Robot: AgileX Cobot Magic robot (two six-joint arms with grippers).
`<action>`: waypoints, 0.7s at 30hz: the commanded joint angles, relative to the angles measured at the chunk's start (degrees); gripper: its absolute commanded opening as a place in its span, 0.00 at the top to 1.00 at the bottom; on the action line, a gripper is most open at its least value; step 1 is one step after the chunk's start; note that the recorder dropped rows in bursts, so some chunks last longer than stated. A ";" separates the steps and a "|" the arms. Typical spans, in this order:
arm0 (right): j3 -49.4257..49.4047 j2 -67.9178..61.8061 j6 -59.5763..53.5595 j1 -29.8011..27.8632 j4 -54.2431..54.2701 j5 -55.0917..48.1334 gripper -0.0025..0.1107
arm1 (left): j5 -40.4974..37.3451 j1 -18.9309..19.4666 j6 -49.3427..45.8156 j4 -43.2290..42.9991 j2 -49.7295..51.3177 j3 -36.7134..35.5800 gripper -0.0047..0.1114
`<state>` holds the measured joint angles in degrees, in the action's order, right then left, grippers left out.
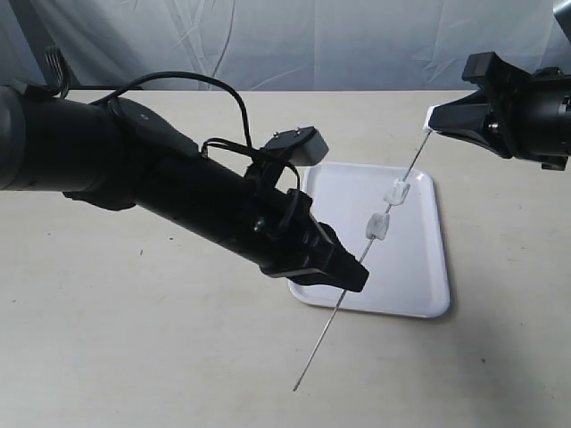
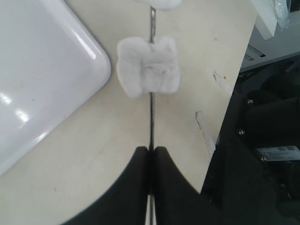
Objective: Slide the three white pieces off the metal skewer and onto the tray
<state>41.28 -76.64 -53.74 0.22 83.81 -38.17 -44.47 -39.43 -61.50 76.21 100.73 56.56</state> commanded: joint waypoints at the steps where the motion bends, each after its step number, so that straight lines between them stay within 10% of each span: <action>1: 0.47 -0.24 -1.60 -0.16 2.31 3.93 0.98 | -2.21 -1.88 0.60 -1.76 0.11 -0.61 0.96; 21: 0.71 -0.24 -4.28 -0.16 4.66 6.26 0.98 | -3.64 -1.88 3.89 -6.48 0.11 -2.32 0.96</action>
<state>41.28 -77.13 -56.69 0.71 84.73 -38.05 -43.51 -40.54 -57.62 74.36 100.73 56.23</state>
